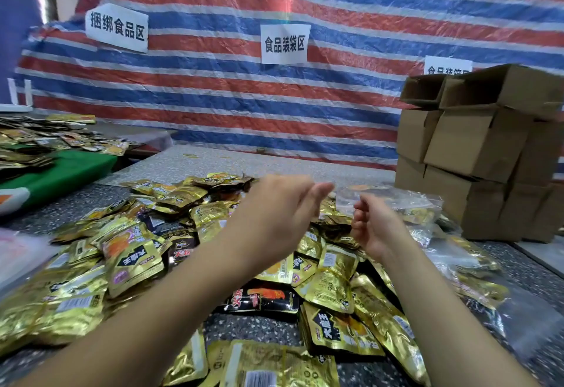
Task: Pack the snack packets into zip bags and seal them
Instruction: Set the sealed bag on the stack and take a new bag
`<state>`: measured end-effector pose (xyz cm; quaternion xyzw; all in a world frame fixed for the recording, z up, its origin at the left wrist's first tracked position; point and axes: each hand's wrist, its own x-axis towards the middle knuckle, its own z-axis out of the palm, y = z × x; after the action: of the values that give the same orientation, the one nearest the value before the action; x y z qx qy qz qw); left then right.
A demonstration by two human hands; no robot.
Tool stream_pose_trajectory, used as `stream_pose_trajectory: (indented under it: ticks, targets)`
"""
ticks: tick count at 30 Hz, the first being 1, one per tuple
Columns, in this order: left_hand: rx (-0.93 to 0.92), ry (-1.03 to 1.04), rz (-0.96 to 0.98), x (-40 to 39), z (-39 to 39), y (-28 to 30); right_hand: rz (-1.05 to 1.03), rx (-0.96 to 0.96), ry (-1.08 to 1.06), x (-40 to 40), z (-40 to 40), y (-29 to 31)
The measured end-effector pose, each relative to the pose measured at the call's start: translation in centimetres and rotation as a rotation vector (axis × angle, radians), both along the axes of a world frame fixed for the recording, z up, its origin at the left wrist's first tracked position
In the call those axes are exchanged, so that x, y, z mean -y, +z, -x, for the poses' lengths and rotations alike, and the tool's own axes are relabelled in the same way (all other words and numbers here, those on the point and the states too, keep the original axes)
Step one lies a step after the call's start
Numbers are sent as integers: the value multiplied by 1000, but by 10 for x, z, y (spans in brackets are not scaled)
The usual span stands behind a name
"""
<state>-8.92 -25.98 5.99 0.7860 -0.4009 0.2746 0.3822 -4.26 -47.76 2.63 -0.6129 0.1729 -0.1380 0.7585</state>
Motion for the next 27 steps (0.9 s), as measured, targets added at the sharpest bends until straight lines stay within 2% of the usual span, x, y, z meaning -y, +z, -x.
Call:
stream_pose_trajectory:
  ticks: [5,9,11,13,16,18,22,25,27]
  targets:
    - [0,67,-58,17,12,-14,25,137,86,-22,9,18]
    - [-42,115,-36,8,8,-27,148,232,138,-45,27,26]
    - [-59,174,-85,-4,6,-32,210,237,95,-55,39,29]
    - [-99,232,-123,-20,7,-37,182,271,64,-64,52,30]
    - [-182,317,-103,-45,4,-48,82,327,129,-77,71,28]
    - [-203,419,-117,-68,-9,-56,97,341,139,-85,81,23]
    - [-208,677,-140,-125,-43,-71,176,353,31,-102,89,0]
    - [-283,840,-165,-161,-61,-84,287,351,-5,-110,91,-20]
    - [-266,994,-227,-182,-67,-91,358,347,-1,-116,92,-32]
